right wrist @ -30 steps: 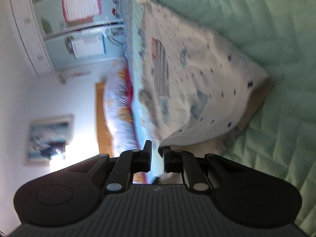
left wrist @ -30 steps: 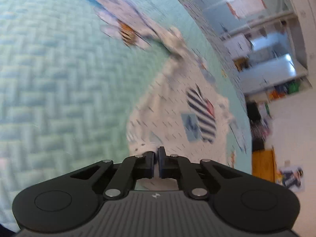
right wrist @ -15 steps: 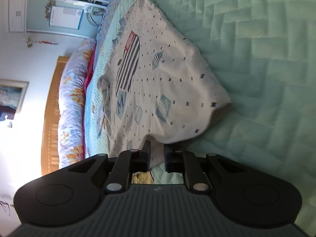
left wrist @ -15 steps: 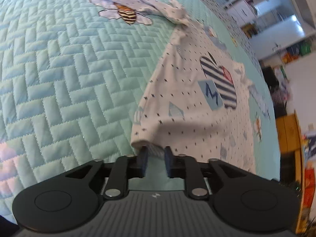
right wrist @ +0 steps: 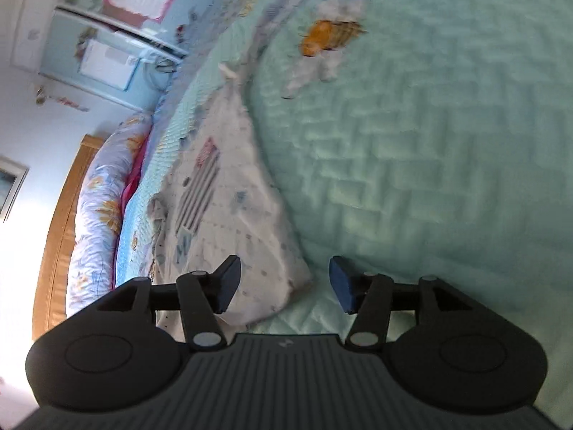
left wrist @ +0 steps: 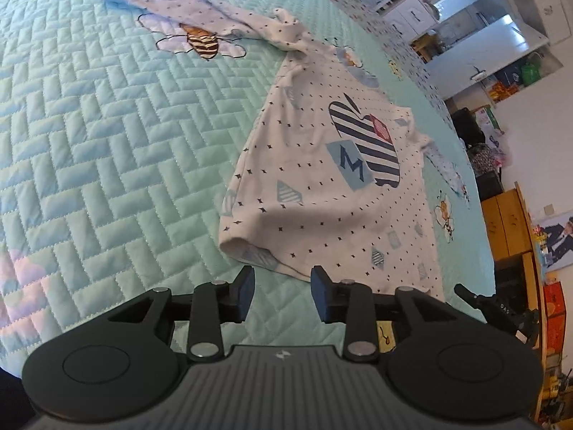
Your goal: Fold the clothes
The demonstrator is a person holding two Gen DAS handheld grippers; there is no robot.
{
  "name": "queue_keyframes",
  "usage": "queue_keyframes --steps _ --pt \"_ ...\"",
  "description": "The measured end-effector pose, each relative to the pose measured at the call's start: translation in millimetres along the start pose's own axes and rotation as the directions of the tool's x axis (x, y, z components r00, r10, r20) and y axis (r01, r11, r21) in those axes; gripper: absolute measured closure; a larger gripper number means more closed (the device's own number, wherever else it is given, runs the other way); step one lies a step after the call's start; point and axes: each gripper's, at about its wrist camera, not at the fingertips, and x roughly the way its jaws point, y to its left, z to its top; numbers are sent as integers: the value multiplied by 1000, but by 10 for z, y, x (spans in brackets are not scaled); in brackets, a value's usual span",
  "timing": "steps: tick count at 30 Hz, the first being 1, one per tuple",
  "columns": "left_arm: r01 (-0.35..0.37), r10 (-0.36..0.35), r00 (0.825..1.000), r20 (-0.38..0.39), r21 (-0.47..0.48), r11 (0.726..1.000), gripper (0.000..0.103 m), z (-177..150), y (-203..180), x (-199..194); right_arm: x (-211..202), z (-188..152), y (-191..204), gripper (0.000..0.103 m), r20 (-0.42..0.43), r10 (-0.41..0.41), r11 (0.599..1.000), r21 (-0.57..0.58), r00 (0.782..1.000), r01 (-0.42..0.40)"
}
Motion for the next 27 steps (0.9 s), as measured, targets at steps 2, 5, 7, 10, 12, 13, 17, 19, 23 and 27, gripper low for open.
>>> queue_keyframes --steps 2,5,7,10,12,13,17,19,23,27 --pt "-7 7 1000 2 0 1000 67 13 -7 11 128 18 75 52 -23 7 999 -51 1000 -8" --pt "-12 12 1000 4 14 1000 67 45 -38 4 284 31 165 99 -64 -71 987 -149 995 61" --pt "-19 19 1000 10 28 999 66 60 -51 -16 247 69 170 99 -50 -106 983 -155 993 97" --pt "-31 31 999 14 26 999 65 79 -12 -23 185 135 124 99 -37 -143 978 -160 989 136" --pt "-41 41 999 18 17 999 65 96 29 -26 176 138 165 99 -33 -175 966 -200 984 165" --pt "-43 43 999 25 15 999 65 104 43 -39 179 126 205 99 -31 -191 957 -229 981 179" --pt "-45 43 997 66 29 999 65 174 50 -111 164 83 181 99 -49 -203 953 -240 978 186" --pt "-56 51 994 98 51 997 64 251 15 -149 112 80 157 99 -49 -204 955 -232 978 188" --pt "-90 79 981 177 57 994 45 460 44 -111 65 62 111 93 -62 -161 974 -171 985 149" --pt "-92 86 987 135 40 995 45 742 175 212 10 22 78 87 -67 -114 988 -115 991 106"
